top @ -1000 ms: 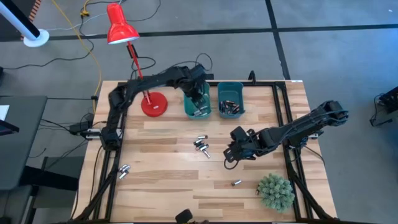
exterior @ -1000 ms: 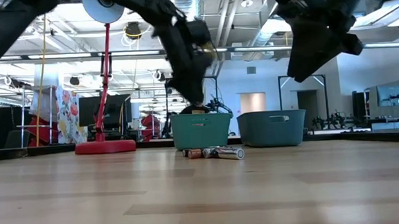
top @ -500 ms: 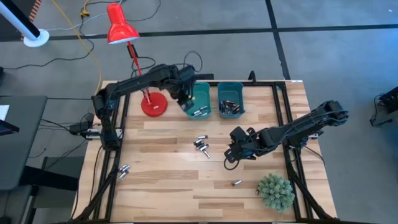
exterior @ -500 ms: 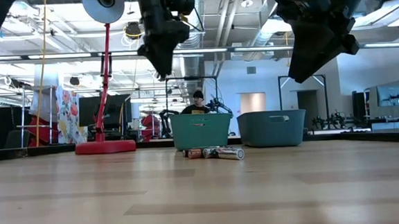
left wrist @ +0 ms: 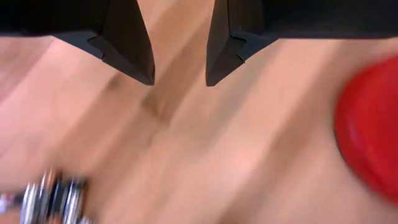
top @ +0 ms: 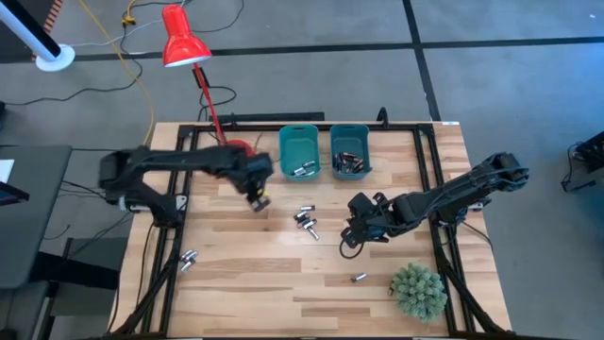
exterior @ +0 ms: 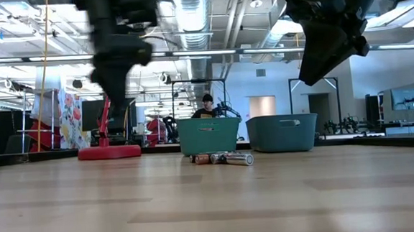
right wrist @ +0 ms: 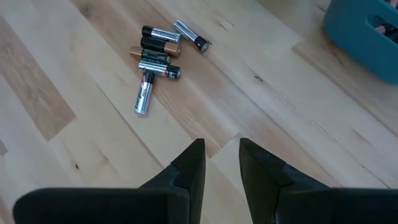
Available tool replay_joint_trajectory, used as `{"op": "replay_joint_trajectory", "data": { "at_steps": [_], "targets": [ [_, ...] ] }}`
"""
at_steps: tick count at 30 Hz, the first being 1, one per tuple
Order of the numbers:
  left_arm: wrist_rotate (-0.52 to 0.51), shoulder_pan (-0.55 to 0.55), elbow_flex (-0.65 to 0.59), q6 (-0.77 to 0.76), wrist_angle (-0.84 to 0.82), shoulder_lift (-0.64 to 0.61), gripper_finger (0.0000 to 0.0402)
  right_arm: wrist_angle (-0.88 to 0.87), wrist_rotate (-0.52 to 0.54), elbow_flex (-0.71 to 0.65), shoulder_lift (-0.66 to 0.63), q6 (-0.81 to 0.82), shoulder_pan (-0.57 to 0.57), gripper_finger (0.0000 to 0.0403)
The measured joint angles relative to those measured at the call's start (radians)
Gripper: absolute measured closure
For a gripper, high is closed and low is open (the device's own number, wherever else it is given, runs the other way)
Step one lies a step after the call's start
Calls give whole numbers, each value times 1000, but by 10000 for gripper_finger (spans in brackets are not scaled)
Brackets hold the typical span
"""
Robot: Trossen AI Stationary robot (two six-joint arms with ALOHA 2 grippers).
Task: Sort batteries
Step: Put the silver battery into the green bin
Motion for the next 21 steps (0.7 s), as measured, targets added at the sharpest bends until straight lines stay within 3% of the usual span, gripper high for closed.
{"op": "replay_joint_trajectory", "data": {
  "at_steps": [5, 12, 16, 21],
  "targets": [
    [55, -100, -235, -109, 78, -202, 264, 2, 0, 0, 0, -46, -7, 287],
    [112, -235, -392, -371, -30, -427, 264, 5, 0, 0, 0, -48, -12, 287],
    [153, -296, -425, -594, -161, -478, 264, 5, 0, 0, 0, -50, -12, 287],
    [237, -380, -435, -694, -197, -458, 264, 6, 0, 0, 0, -63, -20, 287]
  ]
}}
